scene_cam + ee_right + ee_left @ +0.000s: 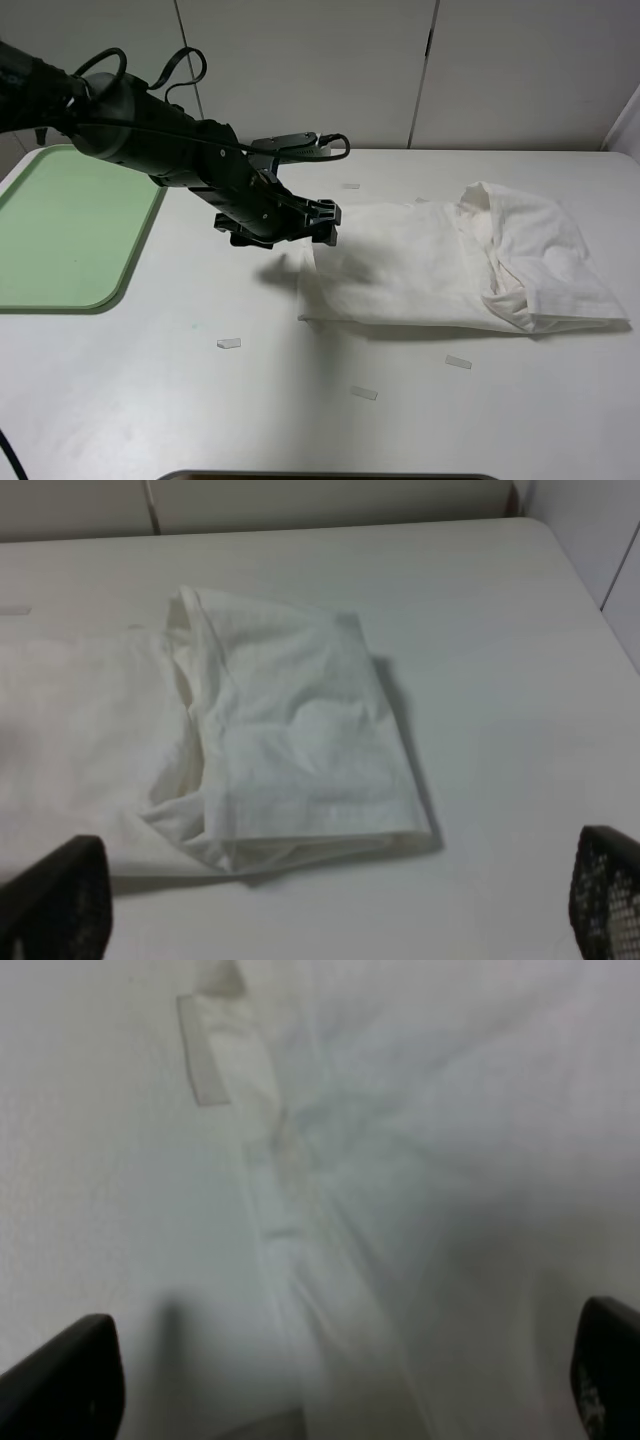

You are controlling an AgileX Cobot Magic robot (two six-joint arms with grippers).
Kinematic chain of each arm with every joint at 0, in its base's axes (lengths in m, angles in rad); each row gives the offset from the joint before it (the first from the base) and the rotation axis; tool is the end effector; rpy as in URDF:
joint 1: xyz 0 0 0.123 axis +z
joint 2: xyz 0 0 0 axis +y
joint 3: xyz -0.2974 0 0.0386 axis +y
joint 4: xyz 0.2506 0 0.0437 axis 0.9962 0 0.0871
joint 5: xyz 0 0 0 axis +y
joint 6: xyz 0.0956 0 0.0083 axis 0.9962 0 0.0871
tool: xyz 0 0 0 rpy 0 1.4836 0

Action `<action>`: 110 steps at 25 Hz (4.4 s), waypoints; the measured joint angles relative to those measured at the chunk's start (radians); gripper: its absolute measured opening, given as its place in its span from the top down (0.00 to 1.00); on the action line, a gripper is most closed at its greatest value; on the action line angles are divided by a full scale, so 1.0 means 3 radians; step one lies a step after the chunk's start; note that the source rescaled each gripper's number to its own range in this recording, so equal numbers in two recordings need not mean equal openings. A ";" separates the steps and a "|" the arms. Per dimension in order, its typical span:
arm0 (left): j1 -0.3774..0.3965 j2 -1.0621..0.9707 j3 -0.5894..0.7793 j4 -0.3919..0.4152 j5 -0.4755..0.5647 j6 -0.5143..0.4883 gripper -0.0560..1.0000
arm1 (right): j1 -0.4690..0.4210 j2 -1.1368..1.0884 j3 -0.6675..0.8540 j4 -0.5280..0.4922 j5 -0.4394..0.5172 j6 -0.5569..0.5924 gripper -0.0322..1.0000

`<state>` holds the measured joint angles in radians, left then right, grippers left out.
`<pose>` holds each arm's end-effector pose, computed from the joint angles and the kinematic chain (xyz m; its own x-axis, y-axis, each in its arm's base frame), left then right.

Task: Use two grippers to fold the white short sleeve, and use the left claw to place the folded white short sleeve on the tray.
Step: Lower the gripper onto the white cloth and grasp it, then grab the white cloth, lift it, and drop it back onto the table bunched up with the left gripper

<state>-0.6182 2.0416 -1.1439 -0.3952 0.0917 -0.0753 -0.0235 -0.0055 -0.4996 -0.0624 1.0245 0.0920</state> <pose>0.3400 -0.2460 0.1270 -0.8372 0.0411 -0.5454 0.2453 0.9195 -0.3072 -0.0125 -0.0048 0.2794 -0.4130 0.0692 -0.9081 0.0966 0.9948 0.0318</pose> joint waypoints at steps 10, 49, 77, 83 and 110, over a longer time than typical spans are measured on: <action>-0.0019 0.0202 -0.0001 0.0000 -0.0073 -0.0224 0.12 | 0.0000 0.0000 0.0000 0.0000 0.0000 0.0000 0.00; -0.0344 0.0236 -0.0025 -0.0002 -0.0468 -0.0376 0.94 | 0.0000 0.0000 0.0000 0.0000 -0.0014 0.0000 0.00; 0.0481 -0.1025 -0.0025 0.0871 0.1505 0.0289 0.94 | 0.0000 0.0000 0.0000 0.0000 -0.0014 0.0000 0.00; 0.0692 -0.1436 -0.0025 0.1392 0.2056 0.0289 0.94 | 0.0000 0.0000 0.0000 0.0000 -0.0014 0.0000 0.00; -0.0166 -0.1207 -0.0025 0.1317 0.1500 0.0352 0.94 | 0.0000 0.0000 0.0000 0.0000 -0.0014 0.0000 0.00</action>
<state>-0.6678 1.6795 -1.1513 0.0000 0.5415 0.0303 -0.0235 -0.0055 -0.4996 -0.0624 1.0204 0.0920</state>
